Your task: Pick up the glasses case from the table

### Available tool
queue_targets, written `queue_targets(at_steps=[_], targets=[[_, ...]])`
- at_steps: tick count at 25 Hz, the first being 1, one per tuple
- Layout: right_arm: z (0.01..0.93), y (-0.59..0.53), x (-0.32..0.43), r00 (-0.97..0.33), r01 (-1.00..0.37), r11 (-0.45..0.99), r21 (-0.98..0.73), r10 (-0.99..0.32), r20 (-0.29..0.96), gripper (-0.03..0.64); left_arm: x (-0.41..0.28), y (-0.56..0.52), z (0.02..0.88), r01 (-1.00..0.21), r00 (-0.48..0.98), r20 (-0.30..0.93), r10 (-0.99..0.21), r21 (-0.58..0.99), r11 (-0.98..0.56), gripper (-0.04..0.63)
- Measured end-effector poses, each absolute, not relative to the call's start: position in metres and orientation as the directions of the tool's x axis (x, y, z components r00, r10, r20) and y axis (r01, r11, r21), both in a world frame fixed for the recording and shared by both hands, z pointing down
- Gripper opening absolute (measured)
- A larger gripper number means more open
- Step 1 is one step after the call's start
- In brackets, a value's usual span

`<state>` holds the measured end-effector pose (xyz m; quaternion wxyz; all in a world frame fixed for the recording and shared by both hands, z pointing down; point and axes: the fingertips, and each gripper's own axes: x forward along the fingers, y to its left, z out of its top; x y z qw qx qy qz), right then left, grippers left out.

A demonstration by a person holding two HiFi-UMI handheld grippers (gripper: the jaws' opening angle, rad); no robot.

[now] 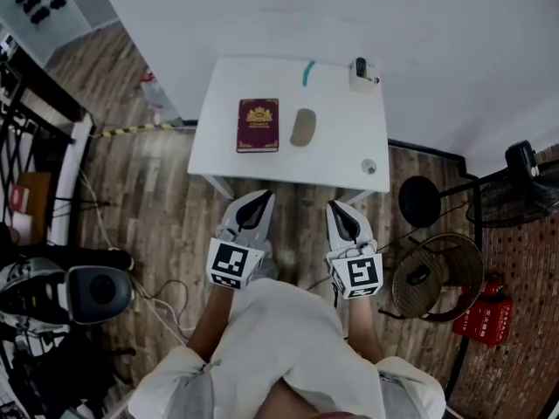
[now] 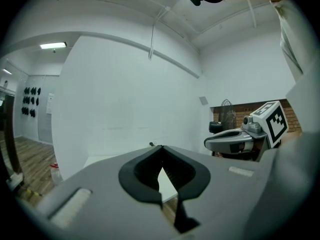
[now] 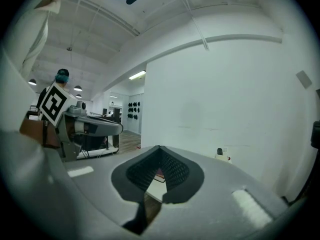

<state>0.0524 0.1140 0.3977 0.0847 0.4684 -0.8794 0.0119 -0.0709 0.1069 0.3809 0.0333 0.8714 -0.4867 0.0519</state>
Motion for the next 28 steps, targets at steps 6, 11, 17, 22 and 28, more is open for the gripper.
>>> queue_targets(at_steps=[6,11,17,22,28], targets=[[0.396,0.077,0.031,-0.526,-0.838,0.542,0.065,-0.833,0.17,0.005,-0.089,0.067,0.383,-0.834,0.549,0.126,-0.827,0.019,-0.551,0.018],[0.397,0.047,0.021,-0.496,-0.856,0.513,0.065,-0.85,0.174,0.005,-0.096,0.033,0.383,-0.814,0.578,0.123,-0.807,0.026,-0.58,0.018],[0.402,0.016,0.011,-0.456,-0.879,0.472,0.064,-0.872,0.177,0.005,-0.106,-0.002,0.388,-0.786,0.616,0.124,-0.778,0.027,-0.618,0.018],[0.404,0.0,0.002,-0.431,-0.892,0.448,0.062,-0.884,0.18,0.005,-0.112,-0.024,0.395,-0.77,0.636,0.13,-0.761,0.034,-0.637,0.018],[0.41,-0.011,0.006,-0.403,-0.904,0.422,0.062,-0.892,0.204,0.005,-0.104,-0.04,0.402,-0.747,0.662,0.141,-0.736,0.052,-0.663,0.018]])
